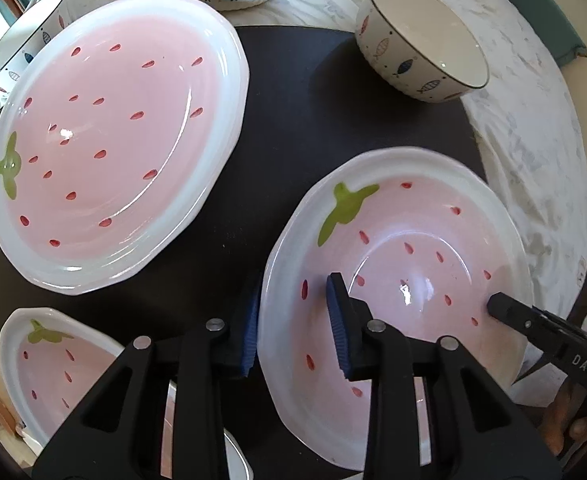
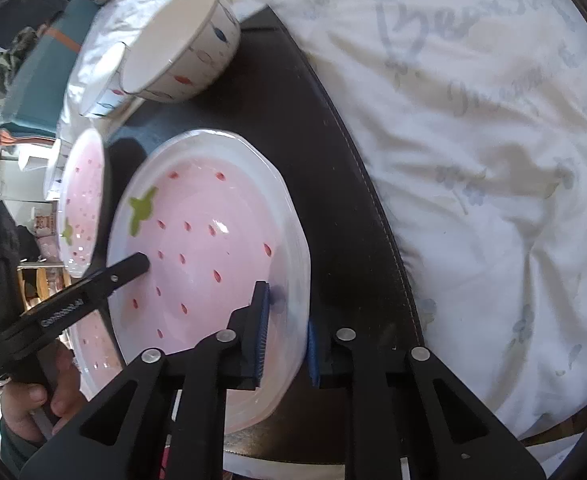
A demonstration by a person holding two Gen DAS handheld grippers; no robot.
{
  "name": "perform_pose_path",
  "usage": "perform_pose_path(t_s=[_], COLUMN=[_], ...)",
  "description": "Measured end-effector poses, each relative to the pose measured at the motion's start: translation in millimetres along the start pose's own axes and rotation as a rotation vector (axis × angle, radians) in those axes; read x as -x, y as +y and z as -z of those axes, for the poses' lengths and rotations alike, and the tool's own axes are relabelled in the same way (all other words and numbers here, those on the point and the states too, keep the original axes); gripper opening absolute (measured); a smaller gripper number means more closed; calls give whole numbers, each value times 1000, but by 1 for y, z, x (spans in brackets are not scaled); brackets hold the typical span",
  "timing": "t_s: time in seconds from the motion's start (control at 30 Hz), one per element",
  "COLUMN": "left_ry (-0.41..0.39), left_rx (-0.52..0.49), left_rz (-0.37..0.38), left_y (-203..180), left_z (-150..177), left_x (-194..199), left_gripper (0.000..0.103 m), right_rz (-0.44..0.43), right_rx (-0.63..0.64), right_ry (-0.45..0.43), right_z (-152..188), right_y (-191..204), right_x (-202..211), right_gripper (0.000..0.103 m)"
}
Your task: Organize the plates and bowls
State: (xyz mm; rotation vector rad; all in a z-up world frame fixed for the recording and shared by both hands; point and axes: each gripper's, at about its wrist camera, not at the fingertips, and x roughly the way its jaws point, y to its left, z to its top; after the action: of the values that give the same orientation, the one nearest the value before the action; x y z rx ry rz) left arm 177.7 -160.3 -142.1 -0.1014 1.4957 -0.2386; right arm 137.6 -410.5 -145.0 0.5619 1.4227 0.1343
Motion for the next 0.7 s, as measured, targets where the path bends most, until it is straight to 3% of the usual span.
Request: perform_pose_path(t_s=[0.3, 0.7], left_ry=[-73, -161], left_rx=[63, 86], left_rz=[93, 132], left_y=[27, 29], left_z=[3, 0], left_x=[28, 55], left_gripper=[26, 21], right_rz=[-32, -109], right_rx=[67, 99], right_ry=[-56, -149], right_z=[11, 19], right_y=[13, 32], right_x=[24, 54], right_gripper=[15, 14])
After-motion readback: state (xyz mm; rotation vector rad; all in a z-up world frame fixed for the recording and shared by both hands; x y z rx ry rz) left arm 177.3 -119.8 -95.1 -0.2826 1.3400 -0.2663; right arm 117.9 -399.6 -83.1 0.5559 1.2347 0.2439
